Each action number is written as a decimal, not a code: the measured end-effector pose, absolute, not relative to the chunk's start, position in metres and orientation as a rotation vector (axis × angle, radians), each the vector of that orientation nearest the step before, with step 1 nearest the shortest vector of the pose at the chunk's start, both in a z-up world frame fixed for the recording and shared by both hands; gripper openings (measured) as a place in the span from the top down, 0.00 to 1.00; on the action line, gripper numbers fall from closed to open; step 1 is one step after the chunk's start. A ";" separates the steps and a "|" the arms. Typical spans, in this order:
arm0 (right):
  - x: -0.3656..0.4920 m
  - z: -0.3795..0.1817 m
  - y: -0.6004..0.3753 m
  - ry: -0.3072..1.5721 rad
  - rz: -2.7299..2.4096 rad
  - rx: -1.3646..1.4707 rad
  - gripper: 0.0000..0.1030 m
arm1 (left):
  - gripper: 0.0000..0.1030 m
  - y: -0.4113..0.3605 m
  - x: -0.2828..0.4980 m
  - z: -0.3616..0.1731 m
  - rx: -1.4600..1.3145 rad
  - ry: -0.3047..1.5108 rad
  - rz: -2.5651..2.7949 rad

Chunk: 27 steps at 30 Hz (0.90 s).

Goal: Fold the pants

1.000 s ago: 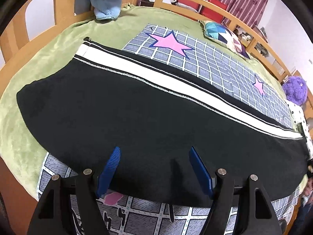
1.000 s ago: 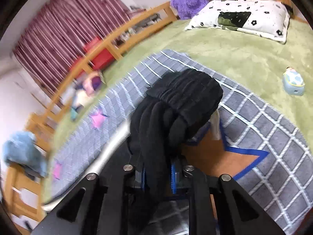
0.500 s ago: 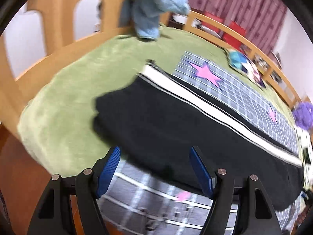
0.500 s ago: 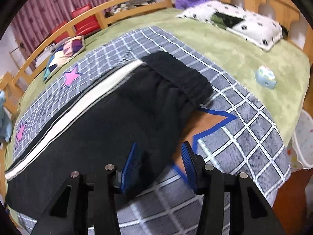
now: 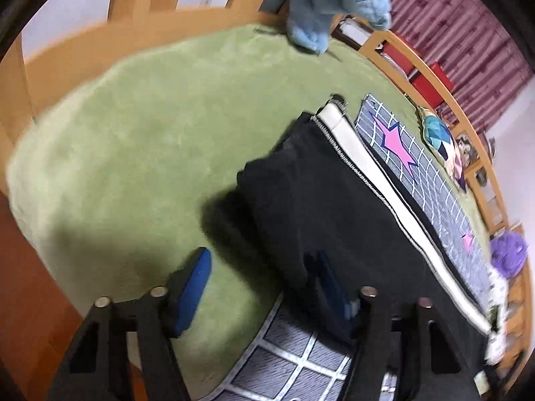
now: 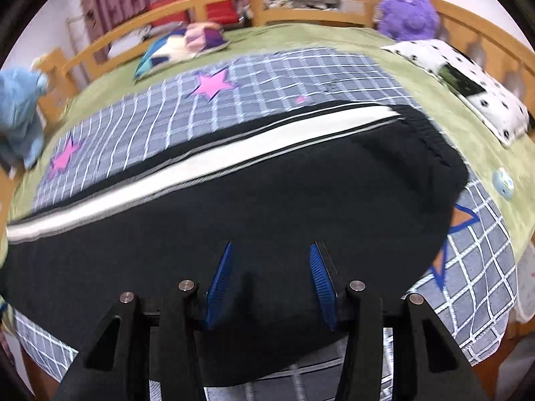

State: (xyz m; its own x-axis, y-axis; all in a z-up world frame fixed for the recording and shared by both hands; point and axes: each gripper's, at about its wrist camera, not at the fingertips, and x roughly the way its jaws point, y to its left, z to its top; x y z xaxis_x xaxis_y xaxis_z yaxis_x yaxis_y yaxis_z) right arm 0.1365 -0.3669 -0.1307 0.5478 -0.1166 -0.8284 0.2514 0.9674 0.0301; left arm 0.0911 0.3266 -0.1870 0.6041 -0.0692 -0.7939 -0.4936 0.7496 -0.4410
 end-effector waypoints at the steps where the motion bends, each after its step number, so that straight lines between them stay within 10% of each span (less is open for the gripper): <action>1: 0.138 -0.133 -0.357 0.974 -0.214 0.125 0.55 | 0.56 0.328 0.092 -0.190 -0.722 0.902 0.261; 3: 0.140 -0.137 -0.343 0.985 -0.200 0.098 0.54 | 0.85 0.331 0.092 -0.185 -0.730 0.849 0.261; 6: 0.141 -0.138 -0.330 0.990 -0.179 0.071 0.55 | 0.86 0.329 0.084 -0.159 -0.654 0.731 0.226; 15: 0.139 -0.140 -0.320 1.004 -0.154 0.058 0.55 | 0.45 0.328 0.094 -0.191 -0.692 0.853 0.292; 19: 0.136 -0.141 -0.320 1.016 -0.152 0.057 0.55 | 0.42 0.336 0.107 -0.198 -0.768 0.846 0.350; 22: 0.133 -0.140 -0.318 1.025 -0.151 0.062 0.55 | 0.75 0.340 0.117 -0.194 -0.784 0.828 0.385; 27: 0.126 -0.132 -0.316 0.999 -0.145 0.053 0.55 | 0.84 0.299 0.125 -0.127 -0.491 0.742 0.401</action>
